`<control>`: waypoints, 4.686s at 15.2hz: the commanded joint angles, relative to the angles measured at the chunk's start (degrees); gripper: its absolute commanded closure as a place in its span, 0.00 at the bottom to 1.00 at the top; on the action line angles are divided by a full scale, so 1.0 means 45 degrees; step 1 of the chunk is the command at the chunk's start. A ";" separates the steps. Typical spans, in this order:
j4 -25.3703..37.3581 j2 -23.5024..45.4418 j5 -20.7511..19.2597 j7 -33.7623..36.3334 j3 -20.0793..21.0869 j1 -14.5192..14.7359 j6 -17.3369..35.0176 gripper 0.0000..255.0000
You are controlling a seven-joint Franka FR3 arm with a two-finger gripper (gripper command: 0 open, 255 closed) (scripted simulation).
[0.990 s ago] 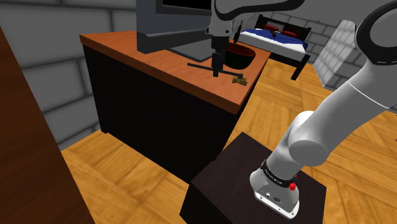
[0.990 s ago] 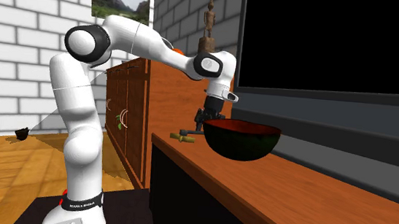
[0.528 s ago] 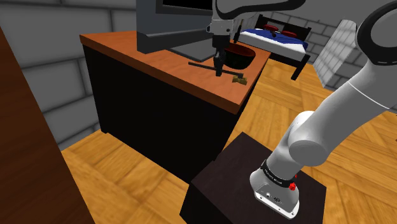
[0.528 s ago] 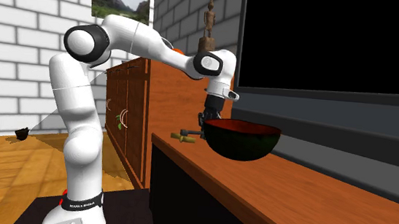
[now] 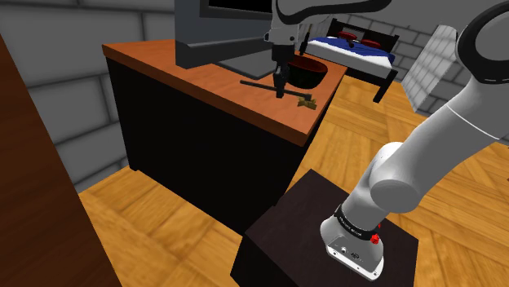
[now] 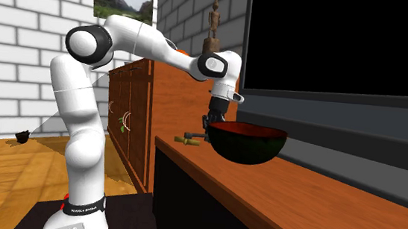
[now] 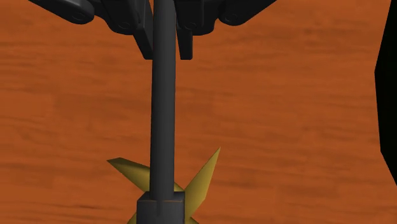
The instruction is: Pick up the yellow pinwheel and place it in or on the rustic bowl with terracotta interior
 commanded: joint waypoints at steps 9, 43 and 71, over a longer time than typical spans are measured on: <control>0.1620 0.0088 0.0068 -0.0112 0.0044 0.0038 -0.1633 1.00; 0.9602 0.3531 -0.0236 -0.4473 -0.1950 -0.1754 -0.5896 1.00; 0.7248 0.3729 -0.0306 -0.5552 -0.2513 -0.2530 -0.3208 0.00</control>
